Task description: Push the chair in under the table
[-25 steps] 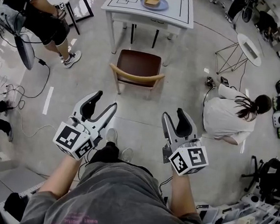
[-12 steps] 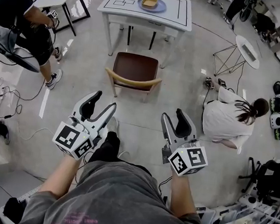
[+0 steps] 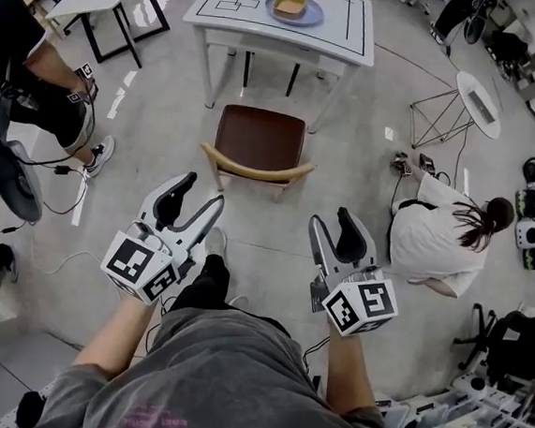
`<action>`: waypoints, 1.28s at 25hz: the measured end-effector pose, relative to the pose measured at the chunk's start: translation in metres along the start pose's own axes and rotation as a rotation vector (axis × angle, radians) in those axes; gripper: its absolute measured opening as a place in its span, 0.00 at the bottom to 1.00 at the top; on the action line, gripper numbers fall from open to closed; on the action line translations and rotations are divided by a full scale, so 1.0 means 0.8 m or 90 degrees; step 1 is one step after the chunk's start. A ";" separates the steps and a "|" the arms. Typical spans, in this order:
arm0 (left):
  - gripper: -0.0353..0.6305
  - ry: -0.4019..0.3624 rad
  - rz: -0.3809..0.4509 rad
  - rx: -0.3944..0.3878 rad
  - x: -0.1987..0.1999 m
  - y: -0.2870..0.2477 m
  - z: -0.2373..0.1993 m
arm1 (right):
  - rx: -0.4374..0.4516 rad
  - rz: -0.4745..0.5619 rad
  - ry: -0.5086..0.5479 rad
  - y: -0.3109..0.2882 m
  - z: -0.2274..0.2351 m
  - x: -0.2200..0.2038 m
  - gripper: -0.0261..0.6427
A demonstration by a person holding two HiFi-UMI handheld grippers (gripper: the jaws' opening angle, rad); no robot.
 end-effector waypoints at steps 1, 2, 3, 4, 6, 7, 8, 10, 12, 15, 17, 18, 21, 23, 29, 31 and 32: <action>0.41 0.002 -0.001 -0.001 0.000 -0.005 -0.009 | -0.001 -0.002 -0.001 -0.010 0.001 0.000 0.35; 0.41 0.003 -0.003 -0.002 0.001 -0.010 -0.018 | -0.001 -0.005 -0.001 -0.019 0.001 0.000 0.35; 0.41 0.006 -0.004 -0.003 0.001 -0.015 -0.028 | -0.002 -0.008 -0.002 -0.029 0.002 -0.001 0.35; 0.41 0.008 -0.006 -0.005 0.002 -0.021 -0.037 | -0.003 -0.010 -0.002 -0.039 0.002 -0.001 0.35; 0.41 0.011 -0.008 -0.010 0.004 -0.031 -0.055 | -0.007 -0.014 -0.001 -0.058 0.003 0.001 0.35; 0.41 0.013 -0.009 -0.012 0.005 -0.036 -0.064 | -0.010 -0.015 -0.001 -0.068 0.002 0.002 0.35; 0.41 0.016 -0.010 -0.015 0.007 -0.042 -0.074 | -0.012 -0.017 -0.001 -0.078 0.002 0.003 0.35; 0.41 0.022 -0.009 -0.023 0.012 -0.055 -0.095 | -0.016 -0.018 -0.002 -0.101 0.001 0.007 0.35; 0.41 0.024 -0.008 -0.032 0.017 -0.068 -0.114 | -0.022 -0.018 -0.003 -0.124 -0.002 0.012 0.35; 0.41 0.025 -0.008 -0.039 0.025 -0.084 -0.143 | -0.028 -0.017 -0.001 -0.156 -0.005 0.019 0.35; 0.41 0.027 -0.007 -0.042 0.030 -0.094 -0.161 | -0.031 -0.018 0.002 -0.175 -0.007 0.023 0.35; 0.41 0.028 -0.007 -0.043 0.032 -0.098 -0.169 | -0.033 -0.018 0.003 -0.184 -0.007 0.026 0.35; 0.41 0.032 -0.007 -0.048 0.037 -0.110 -0.196 | -0.041 -0.018 0.006 -0.211 -0.008 0.029 0.35; 0.41 0.034 -0.009 -0.052 0.038 -0.117 -0.214 | -0.046 -0.019 0.006 -0.228 -0.008 0.029 0.35; 0.41 0.041 -0.012 -0.059 0.042 -0.140 -0.250 | -0.058 -0.028 0.003 -0.264 -0.007 0.027 0.35; 0.41 0.042 -0.015 -0.060 0.040 -0.145 -0.256 | -0.062 -0.032 0.001 -0.270 -0.004 0.025 0.35; 0.41 0.043 -0.017 -0.060 0.039 -0.148 -0.259 | -0.065 -0.034 0.000 -0.272 -0.002 0.023 0.35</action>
Point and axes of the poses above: the fingertips, and each gripper's own axes: y backward along the fingers, z to its right, x out of its top, the point moved 7 cm from there along y, backward along the fingers, and after that the axes turned 6 degrees about z, right-handed, at the moved point
